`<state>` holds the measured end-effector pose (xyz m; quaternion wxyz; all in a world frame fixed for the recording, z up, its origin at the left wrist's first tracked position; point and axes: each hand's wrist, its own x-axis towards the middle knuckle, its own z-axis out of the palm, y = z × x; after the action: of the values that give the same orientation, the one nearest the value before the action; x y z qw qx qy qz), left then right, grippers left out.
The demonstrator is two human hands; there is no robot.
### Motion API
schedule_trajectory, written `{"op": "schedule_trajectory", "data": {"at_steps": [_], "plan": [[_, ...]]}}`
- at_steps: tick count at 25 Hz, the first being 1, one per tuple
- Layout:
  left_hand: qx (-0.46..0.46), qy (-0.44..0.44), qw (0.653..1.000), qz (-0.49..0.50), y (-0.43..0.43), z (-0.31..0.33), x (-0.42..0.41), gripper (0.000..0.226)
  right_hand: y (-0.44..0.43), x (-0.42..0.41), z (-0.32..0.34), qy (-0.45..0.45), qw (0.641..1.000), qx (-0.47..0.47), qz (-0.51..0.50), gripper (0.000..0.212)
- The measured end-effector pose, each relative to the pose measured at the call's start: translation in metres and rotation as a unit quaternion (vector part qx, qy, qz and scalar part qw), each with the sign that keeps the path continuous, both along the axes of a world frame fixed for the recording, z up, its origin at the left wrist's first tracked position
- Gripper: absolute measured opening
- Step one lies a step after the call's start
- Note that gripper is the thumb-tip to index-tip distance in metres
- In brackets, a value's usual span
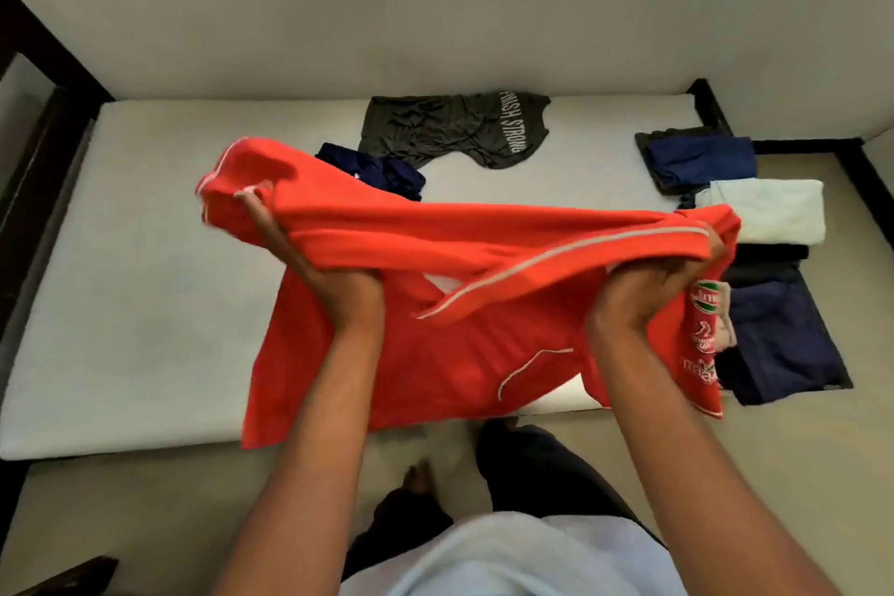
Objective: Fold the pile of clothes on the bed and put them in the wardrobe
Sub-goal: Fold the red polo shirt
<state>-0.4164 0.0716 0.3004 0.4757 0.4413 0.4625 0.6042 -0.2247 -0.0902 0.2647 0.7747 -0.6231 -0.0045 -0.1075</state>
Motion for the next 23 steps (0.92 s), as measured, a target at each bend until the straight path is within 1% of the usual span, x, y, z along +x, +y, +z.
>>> {"op": "schedule_trajectory", "data": {"at_steps": [2,3,5,6,7,8,9,10,11,13,14,15,17,19,21,23], "plan": [[0.013,0.078,0.996,-0.037,0.032,-0.032,0.032,0.071,0.024,0.021,-0.014,0.073,0.997,-0.014,0.009,0.032],[-0.012,0.111,0.992,-0.053,0.053,-0.051,0.051,0.073,0.04,0.036,-0.018,0.115,0.992,-0.039,0.018,0.033],[-0.117,0.132,0.981,-0.078,0.088,-0.084,0.091,0.074,0.08,0.083,-0.045,0.196,0.974,-0.101,0.054,0.046],[-0.161,0.157,0.971,-0.077,0.107,-0.102,0.112,0.068,0.104,0.114,-0.061,0.219,0.966,-0.117,0.069,0.055],[-0.181,0.205,0.959,-0.07,0.126,-0.124,0.133,0.06,0.126,0.149,-0.083,0.236,0.959,-0.137,0.076,0.062],[-0.17,0.259,0.947,-0.078,0.149,-0.151,0.158,0.057,0.15,0.191,-0.113,0.24,0.953,-0.164,0.084,0.065],[-0.151,0.322,0.929,-0.102,0.174,-0.175,0.18,0.058,0.171,0.231,-0.148,0.236,0.942,-0.206,0.119,0.061],[-0.126,0.38,0.908,-0.125,0.197,-0.193,0.197,0.062,0.186,0.257,-0.164,0.233,0.926,-0.251,0.161,0.053],[-0.112,0.421,0.887,-0.153,0.221,-0.215,0.216,0.069,0.2,0.279,-0.182,0.209,0.909,-0.293,0.212,0.05],[-0.17,0.465,0.84,-0.221,0.245,-0.262,0.236,0.091,0.207,0.297,-0.218,0.184,0.865,-0.328,0.332,0.06],[-0.197,0.479,0.819,-0.246,0.243,-0.286,0.237,0.094,0.196,0.295,-0.242,0.192,0.844,-0.351,0.357,0.06],[-0.207,0.492,0.804,-0.26,0.23,-0.309,0.231,0.088,0.175,0.285,-0.267,0.197,0.836,-0.375,0.35,0.057],[-0.211,0.522,0.782,-0.269,0.181,-0.352,0.198,0.072,0.114,0.251,-0.317,0.23,0.826,-0.426,0.288,0.045],[-0.242,0.553,0.74,-0.297,0.119,-0.377,0.152,0.068,0.043,0.204,-0.343,0.312,0.806,-0.46,0.203,0.038],[-0.272,0.604,0.684,-0.306,0.065,-0.389,0.105,0.076,-0.019,0.148,-0.351,0.431,0.768,-0.446,0.159,0.035],[-0.263,0.659,0.637,-0.301,0.036,-0.392,0.074,0.082,-0.057,0.098,-0.347,0.48,0.728,-0.443,0.206,0.033]]}}
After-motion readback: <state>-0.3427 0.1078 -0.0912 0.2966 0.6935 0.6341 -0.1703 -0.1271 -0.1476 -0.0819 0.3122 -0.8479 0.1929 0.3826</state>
